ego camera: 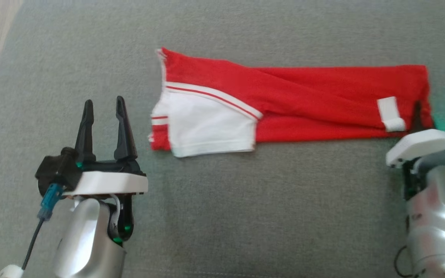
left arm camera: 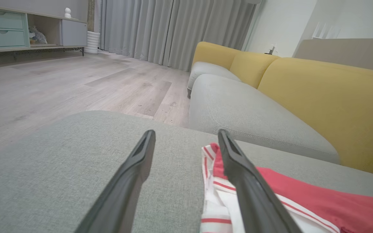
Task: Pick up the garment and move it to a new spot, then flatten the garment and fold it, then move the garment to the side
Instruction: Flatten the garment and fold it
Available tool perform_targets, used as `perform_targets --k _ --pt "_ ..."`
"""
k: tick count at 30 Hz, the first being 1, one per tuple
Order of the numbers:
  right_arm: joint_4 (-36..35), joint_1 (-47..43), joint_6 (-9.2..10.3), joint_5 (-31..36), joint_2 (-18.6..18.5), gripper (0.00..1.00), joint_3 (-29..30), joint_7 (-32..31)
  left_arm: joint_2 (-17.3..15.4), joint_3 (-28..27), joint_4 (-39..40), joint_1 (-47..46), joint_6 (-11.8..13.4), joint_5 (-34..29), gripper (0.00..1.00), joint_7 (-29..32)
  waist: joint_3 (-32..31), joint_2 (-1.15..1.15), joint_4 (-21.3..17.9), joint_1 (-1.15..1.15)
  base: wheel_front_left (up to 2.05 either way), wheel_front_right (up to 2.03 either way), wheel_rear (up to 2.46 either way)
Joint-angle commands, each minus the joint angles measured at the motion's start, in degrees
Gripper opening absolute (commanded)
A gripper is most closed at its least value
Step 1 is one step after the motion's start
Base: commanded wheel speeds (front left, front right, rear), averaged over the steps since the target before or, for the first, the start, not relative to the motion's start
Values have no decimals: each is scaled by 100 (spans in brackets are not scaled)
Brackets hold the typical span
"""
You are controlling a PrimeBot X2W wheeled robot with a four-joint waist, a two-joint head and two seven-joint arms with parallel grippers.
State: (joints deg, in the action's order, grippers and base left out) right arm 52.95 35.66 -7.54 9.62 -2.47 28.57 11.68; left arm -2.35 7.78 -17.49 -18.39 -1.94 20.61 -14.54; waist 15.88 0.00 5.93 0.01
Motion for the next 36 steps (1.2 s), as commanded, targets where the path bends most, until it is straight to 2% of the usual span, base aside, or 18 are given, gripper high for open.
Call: perform_targets --k 1,7,10,14,18,26,29,36 --pt "-386 -19 5 206 -45 0 143 55 -54 -204 189 -54 16 -57 100 -46 -110 0 -111 -1 0 0 0" --pt "-1078 -231 5 537 -129 0 732 -132 -54 -83 160 -70 12 -17 100 -46 -296 0 -214 -1 0 0 0" --pt "-1210 -259 5 483 -111 0 673 -144 -54 -56 156 -68 36 4 100 -46 -363 0 -229 -1 0 0 0" --pt "-1381 -279 5 230 -64 0 260 -152 -54 -8 117 4 43 15 100 -46 -539 0 -209 -1 0 0 0" --pt "-1416 -264 5 -392 -45 0 -508 -210 -54 42 73 139 17 -37 100 -46 -751 0 -89 -1 0 0 0" --pt "-1526 -360 5 -2136 -42 0 -2692 -448 -53 67 54 311 30 -62 100 -46 -1072 0 314 -1 0 0 0" --pt "-1555 -347 5 -2588 -42 0 -3460 -449 -53 85 52 399 24 -91 100 -46 -1099 0 490 -1 0 0 0" --pt "-1150 -84 5 -3012 -42 0 -4558 -396 -53 149 63 436 4 -26 100 -46 -957 0 931 -1 0 0 0"
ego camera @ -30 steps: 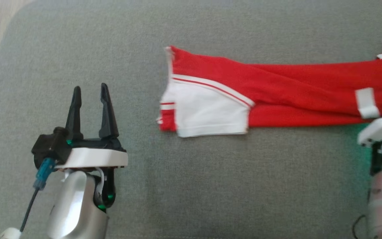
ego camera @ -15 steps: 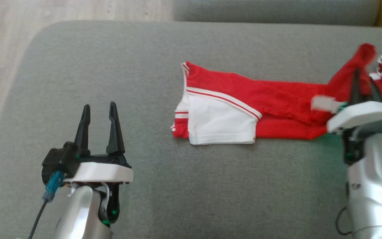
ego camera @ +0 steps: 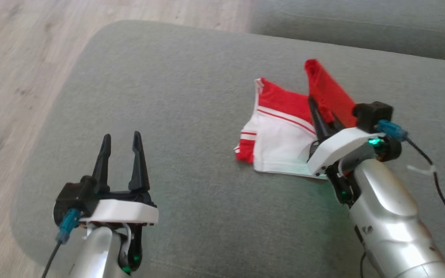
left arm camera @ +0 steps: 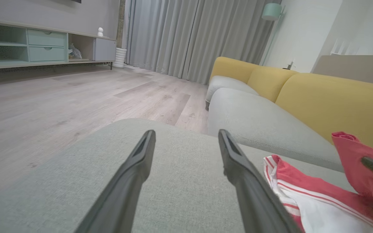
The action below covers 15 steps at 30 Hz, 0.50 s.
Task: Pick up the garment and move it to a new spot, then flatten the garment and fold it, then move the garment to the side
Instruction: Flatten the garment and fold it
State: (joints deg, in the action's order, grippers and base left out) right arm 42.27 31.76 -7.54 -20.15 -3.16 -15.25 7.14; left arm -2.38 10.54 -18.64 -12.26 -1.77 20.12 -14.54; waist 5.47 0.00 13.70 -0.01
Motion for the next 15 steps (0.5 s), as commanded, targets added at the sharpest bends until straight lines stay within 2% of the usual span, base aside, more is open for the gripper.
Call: perform_targets --k 1,11,12,13,15 --pt "9 354 5 -46 27 0 -258 70 -50 -93 185 -190 -16 36 100 -46 124 0 223 1 0 0 0" --pt "958 737 5 -40 28 0 -645 175 -50 163 285 -288 99 229 100 -46 419 0 702 1 0 0 0" --pt "1080 772 5 28 28 42 -663 129 -50 177 309 -296 105 240 100 -46 437 0 726 1 0 0 0" --pt "1132 773 5 26 28 100 -752 63 -50 189 323 -302 107 247 100 -46 447 0 748 1 0 0 0" --pt "1059 765 5 3 28 100 -997 66 -50 181 331 -311 110 244 100 -46 457 0 766 1 0 0 0"
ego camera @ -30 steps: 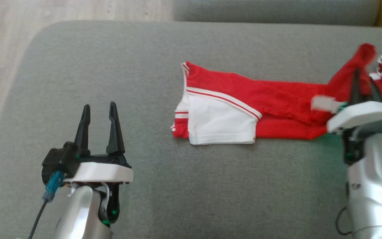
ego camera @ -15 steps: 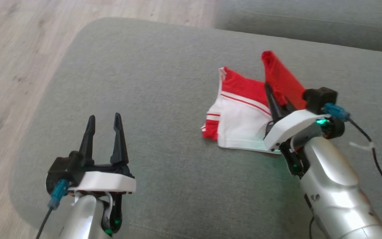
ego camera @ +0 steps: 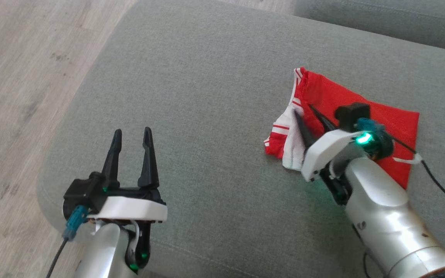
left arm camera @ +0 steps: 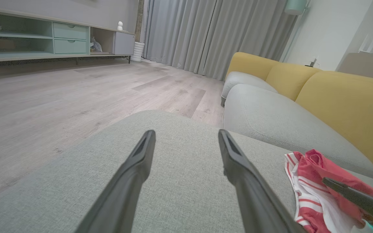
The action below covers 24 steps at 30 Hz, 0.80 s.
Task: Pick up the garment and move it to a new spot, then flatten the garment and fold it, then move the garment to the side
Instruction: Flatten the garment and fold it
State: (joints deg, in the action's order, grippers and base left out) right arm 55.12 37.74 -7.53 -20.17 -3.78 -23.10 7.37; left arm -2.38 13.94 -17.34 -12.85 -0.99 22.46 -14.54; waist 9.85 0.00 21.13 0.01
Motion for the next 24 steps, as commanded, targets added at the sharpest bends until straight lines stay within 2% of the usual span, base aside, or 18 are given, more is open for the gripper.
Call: perform_targets --k 1,3,8,11,16,21,24 --pt "-311 154 4 -14 90 100 -352 58 -50 -177 199 -254 34 6 100 -46 17 0 15 -1 0 0 0" --pt "-430 126 4 -102 90 100 -491 61 -50 -202 195 -251 38 -2 100 -46 7 0 -5 -1 0 0 0" --pt "-1232 134 4 -513 90 100 -1149 192 -50 -296 177 -235 16 -80 100 -46 -85 0 -259 -1 0 0 0" --pt "-1512 192 4 -551 90 100 -1112 402 -50 -343 189 -231 -4 -131 100 -46 -180 0 -453 -1 0 0 0" --pt "-1564 167 4 -192 91 100 -393 661 -50 -418 208 -221 -42 -198 100 -46 -308 0 -842 -1 0 0 0" --pt "-1785 -198 4 634 91 100 706 753 -50 -521 202 -226 -85 -296 100 -46 -442 0 -1246 -1 0 0 0" --pt "-2154 -603 4 1129 91 100 1385 760 -69 -484 114 -197 -176 -487 100 -46 -515 0 -1476 -1 0 0 0"
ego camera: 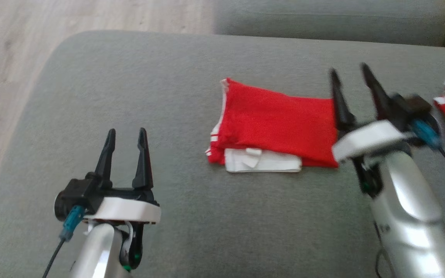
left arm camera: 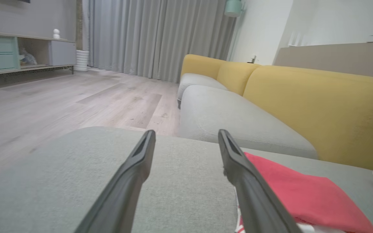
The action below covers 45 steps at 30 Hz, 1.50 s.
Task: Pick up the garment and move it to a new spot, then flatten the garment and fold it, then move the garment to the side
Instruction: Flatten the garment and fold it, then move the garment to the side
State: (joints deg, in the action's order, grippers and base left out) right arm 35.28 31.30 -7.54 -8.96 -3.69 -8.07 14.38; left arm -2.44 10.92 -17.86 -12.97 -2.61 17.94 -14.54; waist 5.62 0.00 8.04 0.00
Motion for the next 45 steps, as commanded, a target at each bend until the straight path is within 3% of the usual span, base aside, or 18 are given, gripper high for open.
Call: perform_targets --k 1,10,26,35,45 --pt "-338 -117 5 120 81 100 79 59 -64 -174 132 -172 -36 -85 100 -46 -108 0 -242 0 0 0 0" --pt "-1704 -1605 5 369 81 100 856 61 -50 -522 95 86 -37 -158 100 -46 -148 0 -818 0 0 0 0" --pt "-2066 -2084 5 263 81 100 964 62 -44 -548 107 209 -31 -213 100 -46 -25 0 -827 0 0 0 0" --pt "-1588 -1358 5 538 81 100 814 -325 -44 -160 138 -114 -27 -113 100 -46 478 0 -381 0 0 0 0" --pt "98 -339 5 151 81 100 489 -1398 -44 99 81 -373 -5 5 100 -46 914 0 27 0 0 0 0"
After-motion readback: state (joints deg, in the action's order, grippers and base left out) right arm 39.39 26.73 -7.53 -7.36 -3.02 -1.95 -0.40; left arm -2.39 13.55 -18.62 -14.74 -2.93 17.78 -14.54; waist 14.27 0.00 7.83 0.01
